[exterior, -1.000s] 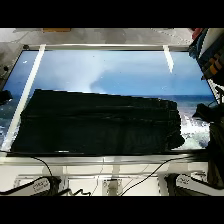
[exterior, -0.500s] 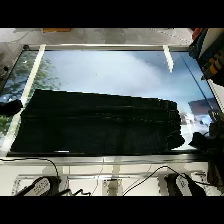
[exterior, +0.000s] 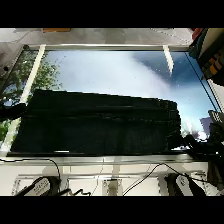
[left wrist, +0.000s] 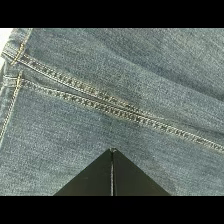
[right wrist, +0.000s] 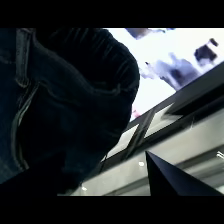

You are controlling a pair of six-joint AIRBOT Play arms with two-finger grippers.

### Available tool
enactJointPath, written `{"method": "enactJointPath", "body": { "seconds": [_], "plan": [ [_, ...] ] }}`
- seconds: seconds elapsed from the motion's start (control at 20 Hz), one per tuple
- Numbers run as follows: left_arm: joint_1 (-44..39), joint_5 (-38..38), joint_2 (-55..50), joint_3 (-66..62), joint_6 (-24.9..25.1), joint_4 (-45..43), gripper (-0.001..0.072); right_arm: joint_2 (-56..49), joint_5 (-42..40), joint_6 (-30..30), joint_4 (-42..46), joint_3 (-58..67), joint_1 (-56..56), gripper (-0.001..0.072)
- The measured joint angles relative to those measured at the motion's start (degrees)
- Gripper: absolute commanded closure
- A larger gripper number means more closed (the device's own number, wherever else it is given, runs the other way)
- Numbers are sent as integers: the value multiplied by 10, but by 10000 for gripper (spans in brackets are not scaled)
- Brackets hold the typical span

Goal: Fold the clothes and pants, and hang the long-sleeved shirts on hangers.

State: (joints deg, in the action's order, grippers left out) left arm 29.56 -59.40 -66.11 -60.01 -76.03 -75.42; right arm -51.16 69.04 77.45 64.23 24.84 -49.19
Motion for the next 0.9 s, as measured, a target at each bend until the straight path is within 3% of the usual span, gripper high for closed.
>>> {"method": "enactJointPath", "body": {
  "seconds": [0.3,0.5,0.55,0.6,0.9],
  "plan": [
    [0,-13,0,1,4,0,680,-68,-69,-16,-44,-14,-1,136],
    [6,-58,1,1,4,-15,680,-85,-111,-37,-47,-16,-1,498],
    [10,-74,3,1,2,-17,681,-86,-118,-40,-45,-16,-1,618],
    [16,-94,8,1,-1,-21,681,-87,-124,-43,-46,-17,-1,672],
    [76,-166,101,62,-1,-62,679,-89,-127,-48,-68,-17,-1,672]
  ]
}}
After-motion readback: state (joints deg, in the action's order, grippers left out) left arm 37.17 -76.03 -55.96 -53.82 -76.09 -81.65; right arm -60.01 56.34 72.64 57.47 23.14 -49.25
